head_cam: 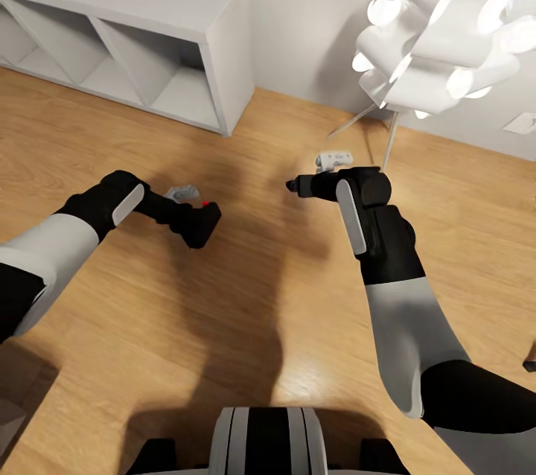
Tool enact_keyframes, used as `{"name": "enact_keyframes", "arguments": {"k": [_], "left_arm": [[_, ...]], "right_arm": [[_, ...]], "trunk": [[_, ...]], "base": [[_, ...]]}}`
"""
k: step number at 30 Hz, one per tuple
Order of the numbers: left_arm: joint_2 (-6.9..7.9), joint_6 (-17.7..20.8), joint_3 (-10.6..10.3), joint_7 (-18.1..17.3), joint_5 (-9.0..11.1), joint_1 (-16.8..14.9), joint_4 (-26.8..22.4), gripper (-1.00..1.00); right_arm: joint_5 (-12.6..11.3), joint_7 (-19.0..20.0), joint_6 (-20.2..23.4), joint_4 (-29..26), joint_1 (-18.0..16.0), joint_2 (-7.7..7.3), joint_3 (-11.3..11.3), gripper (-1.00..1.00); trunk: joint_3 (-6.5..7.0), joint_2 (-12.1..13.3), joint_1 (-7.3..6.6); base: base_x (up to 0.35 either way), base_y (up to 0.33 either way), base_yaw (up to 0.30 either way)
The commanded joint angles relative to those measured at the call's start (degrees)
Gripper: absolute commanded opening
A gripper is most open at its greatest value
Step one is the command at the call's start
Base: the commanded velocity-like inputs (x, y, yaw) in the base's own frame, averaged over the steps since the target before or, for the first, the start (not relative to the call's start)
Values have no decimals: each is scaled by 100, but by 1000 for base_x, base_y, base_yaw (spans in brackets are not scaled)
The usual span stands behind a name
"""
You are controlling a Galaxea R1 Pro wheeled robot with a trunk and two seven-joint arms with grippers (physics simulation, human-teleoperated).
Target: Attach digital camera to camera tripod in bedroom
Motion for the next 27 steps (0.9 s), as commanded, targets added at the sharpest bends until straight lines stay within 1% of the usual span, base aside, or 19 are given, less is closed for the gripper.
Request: {"name": "enact_keyframes", "arguments": {"k": [1, 4, 6, 8, 9, 11, 14, 16, 17, 19, 22, 23, 24, 27], "left_arm": [[6, 8, -27, -35, -19, -3, -8, -100], [110, 12, 141, -35, -14, 50, -270, -100], [189, 26, 363, -33, -16, 171, -569, -100], [257, 46, 676, 6, -21, 360, -985, -100], [257, 46, 676, 6, -21, 360, -985, -100], [304, 94, 1043, 124, -22, 602, -1479, -100], [346, 334, 1593, 404, -26, 1015, -2320, -100], [358, 466, 1910, 603, -22, 1282, -2900, -100], [358, 466, 1910, 603, -22, 1282, -2900, -100], [361, 550, 2171, 768, -11, 1524, -3444, -100], [356, 610, 2441, 920, 0, 1847, -4111, -100], [352, 610, 2501, 952, 0, 1948, -4287, -100], [352, 610, 2501, 952, 0, 1948, -4287, -100], [338, 610, 2621, 1015, 1, 2227, -4693, -100]], "right_arm": [[-20, -6, 22, -3, -3, 1, -2, 100], [-18, -6, 22, -3, -2, 2, -2, 100], [-18, -6, 22, -3, 1, 3, -2, 100], [-16, -6, 22, -3, 3, 3, -2, 100], [-16, -6, 22, -3, 3, 3, -2, 100], [-17, -6, 22, -3, 6, 2, -2, 100], [-17, -2, 22, -3, 16, 3, -2, 100], [-15, 0, 22, -3, 61, 2, -2, 100], [-15, 0, 22, -3, 61, 2, -2, 100], [-15, 1, 22, -6, 111, 1, -2, 100], [-18, 2, 22, -9, 159, 0, -2, 100], [-19, 2, 22, -9, 169, 0, -2, 100], [-19, 2, 22, -9, 169, 0, -2, 100], [-21, 2, 22, -6, 189, 0, -2, 100]], "trunk": [[19, 0, -3], [86, 4, -10], [130, 7, -15], [174, 10, -21], [196, 11, -23], [241, 14, -28], [307, 18, -36], [351, 20, -41], [374, 22, -44], [418, 24, -49], [484, 28, -57], [507, 30, -59], [529, 31, -62], [595, 35, -70]], "base": [[0, 0, 0], [0, 0, 0], [0, 0, 0], [0, 0, 0], [0, 0, 0], [0, 0, 0], [0, 0, 0], [0, 0, 0], [0, 0, 0], [0, 0, 0], [0, 0, 0], [0, 0, 0], [0, 0, 0], [0, 0, 0]]}}
